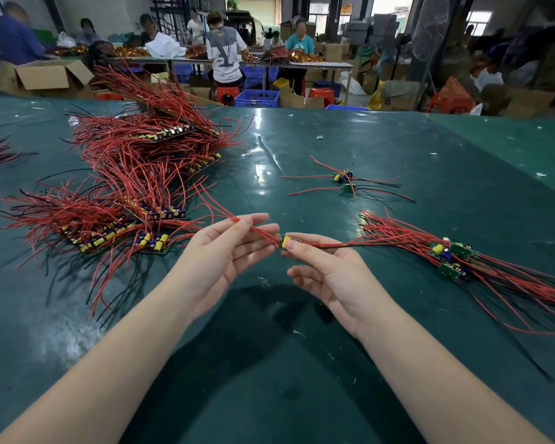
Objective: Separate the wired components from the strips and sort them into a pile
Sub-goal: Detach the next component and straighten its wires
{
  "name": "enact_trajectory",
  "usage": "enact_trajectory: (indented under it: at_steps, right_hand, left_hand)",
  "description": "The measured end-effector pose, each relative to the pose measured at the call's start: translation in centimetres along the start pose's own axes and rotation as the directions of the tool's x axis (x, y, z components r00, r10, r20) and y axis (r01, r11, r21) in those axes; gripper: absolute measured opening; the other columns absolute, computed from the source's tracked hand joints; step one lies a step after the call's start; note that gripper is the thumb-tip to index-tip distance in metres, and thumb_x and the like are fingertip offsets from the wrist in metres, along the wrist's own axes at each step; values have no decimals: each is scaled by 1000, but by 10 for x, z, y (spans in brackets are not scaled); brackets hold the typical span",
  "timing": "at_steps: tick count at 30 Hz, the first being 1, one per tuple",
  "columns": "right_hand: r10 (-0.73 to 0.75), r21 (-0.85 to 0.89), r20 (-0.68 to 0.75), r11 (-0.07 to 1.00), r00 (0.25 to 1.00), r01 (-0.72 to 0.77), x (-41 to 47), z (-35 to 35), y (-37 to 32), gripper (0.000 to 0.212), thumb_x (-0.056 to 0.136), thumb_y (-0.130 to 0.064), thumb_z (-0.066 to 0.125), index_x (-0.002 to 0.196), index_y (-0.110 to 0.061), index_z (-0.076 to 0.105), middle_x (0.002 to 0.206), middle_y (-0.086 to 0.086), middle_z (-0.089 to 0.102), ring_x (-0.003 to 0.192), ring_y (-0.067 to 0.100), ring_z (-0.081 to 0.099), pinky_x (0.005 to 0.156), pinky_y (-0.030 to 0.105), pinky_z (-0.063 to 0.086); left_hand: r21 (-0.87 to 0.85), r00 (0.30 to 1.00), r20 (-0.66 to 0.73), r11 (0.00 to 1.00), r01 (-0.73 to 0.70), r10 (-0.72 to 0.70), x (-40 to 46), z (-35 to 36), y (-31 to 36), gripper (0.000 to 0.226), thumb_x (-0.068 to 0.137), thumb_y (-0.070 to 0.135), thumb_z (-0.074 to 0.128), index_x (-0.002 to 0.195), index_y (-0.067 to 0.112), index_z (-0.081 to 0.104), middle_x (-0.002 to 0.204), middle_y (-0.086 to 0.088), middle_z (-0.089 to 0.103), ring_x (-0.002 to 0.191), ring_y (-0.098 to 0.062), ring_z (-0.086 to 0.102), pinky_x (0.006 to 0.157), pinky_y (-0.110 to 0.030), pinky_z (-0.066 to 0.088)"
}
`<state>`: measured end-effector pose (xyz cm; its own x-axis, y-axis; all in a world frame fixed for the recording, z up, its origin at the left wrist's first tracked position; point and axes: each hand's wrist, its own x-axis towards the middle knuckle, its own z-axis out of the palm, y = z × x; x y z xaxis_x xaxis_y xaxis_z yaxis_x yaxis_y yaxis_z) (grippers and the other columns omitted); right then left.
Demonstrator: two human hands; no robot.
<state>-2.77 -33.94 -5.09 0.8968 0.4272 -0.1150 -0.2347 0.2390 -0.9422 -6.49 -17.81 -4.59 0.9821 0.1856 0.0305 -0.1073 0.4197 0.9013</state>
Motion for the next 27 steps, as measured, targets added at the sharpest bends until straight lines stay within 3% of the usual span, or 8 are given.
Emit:
enact_trajectory:
  at_steps: [4, 8, 13, 21, 24, 27]
  right_hand:
    - [-40, -27, -55, 999, 998, 38, 2, 1, -5, 23, 96, -31, 54, 105, -15, 68, 96, 4, 74, 63, 18, 68, 54, 24, 53]
    - [-90, -24, -139, 996, 986, 87, 5, -2, -11, 30, 102, -29, 43, 101, -16, 70, 100, 12, 68, 60, 16, 64, 55, 26, 54]
    - [-123, 64, -149, 989, 981, 133, 6, -3, -12, 28, 102, -16, 45, 93, -8, 71, 84, 14, 66, 60, 18, 65, 59, 25, 56]
    - [-120, 109, -137, 985, 983, 136, 10, -5, -10, 25, 100, -13, 49, 91, -2, 70, 88, 15, 68, 66, 19, 68, 62, 25, 57]
    - [-114, 105, -72, 987, 991, 121, 10, -6, -8, 12, 92, -12, 61, 97, -5, 69, 98, 14, 70, 78, 21, 70, 70, 27, 58]
    - [-139, -3, 23, 990, 990, 139, 8, -4, -3, 16, 82, -4, 70, 98, -9, 71, 87, 6, 74, 81, 21, 70, 76, 28, 58]
  left_hand:
    - [16, 998, -30, 998, -62, 63, 1, -1, 2, 24, 100, 13, 43, 106, 3, 64, 100, -14, 74, 90, -19, 72, 74, -23, 57]
    - [-22, 992, -75, 995, -101, 99, 3, -4, 7, 23, 99, 12, 45, 104, 3, 65, 97, -13, 74, 90, -19, 72, 73, -22, 56]
    - [-50, 989, -119, 994, -97, 91, 5, -6, 6, 18, 96, 2, 49, 104, 1, 65, 85, -9, 73, 83, -17, 71, 74, -19, 55]
    - [-43, 979, -179, 993, -111, 102, 6, -8, 7, 19, 88, -5, 58, 106, -3, 62, 85, -10, 74, 81, -17, 72, 71, -17, 55]
    - [-25, 981, -168, 994, -107, 101, 4, -7, 8, 24, 83, -3, 61, 107, 0, 62, 86, -10, 75, 81, -16, 72, 68, -16, 55]
    - [-8, 988, -132, 996, -84, 82, 3, -4, 6, 24, 86, -5, 59, 108, 4, 61, 87, -11, 75, 80, -14, 72, 66, -16, 55]
